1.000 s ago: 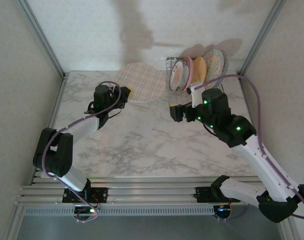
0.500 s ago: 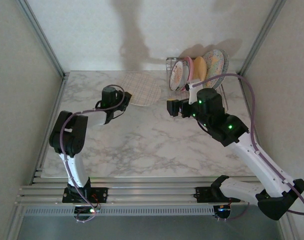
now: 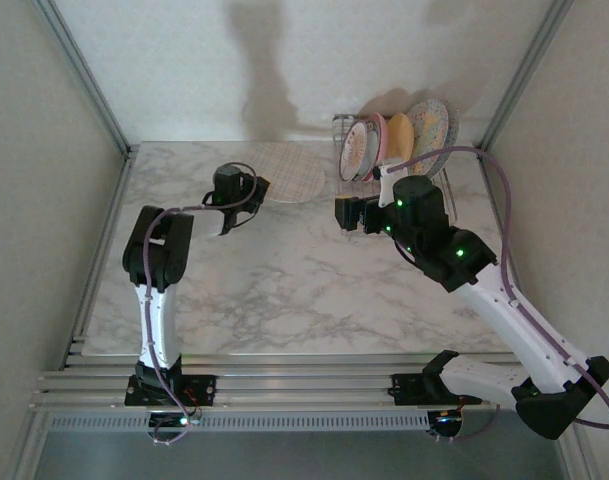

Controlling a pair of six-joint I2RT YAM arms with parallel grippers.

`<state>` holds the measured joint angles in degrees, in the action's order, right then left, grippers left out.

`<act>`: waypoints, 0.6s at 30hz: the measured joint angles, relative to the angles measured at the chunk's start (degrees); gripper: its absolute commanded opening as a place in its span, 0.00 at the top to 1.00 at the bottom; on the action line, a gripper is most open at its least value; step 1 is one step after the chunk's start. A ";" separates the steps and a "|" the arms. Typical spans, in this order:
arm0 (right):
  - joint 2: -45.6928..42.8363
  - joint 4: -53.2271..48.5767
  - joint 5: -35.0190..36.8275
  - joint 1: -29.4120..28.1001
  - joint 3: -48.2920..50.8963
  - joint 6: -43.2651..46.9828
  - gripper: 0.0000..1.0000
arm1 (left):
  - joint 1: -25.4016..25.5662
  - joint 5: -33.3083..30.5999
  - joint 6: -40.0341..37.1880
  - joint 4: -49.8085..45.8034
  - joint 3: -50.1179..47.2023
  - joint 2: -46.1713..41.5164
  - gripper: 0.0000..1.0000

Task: Unload the plates from the dish rack

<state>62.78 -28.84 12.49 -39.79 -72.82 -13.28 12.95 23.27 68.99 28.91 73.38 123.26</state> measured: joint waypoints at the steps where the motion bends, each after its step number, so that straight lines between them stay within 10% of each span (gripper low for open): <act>1: 0.02 0.09 0.09 -0.02 -0.04 -0.02 0.01 | 0.00 0.13 0.00 0.00 0.57 0.63 1.00; 18: 0.81 0.76 1.25 0.00 -0.44 -1.38 0.01 | -0.07 1.88 0.39 -0.11 8.33 8.74 1.00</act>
<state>63.59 -28.08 13.74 -39.79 -73.25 -14.66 12.88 25.15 69.38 28.80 81.71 132.00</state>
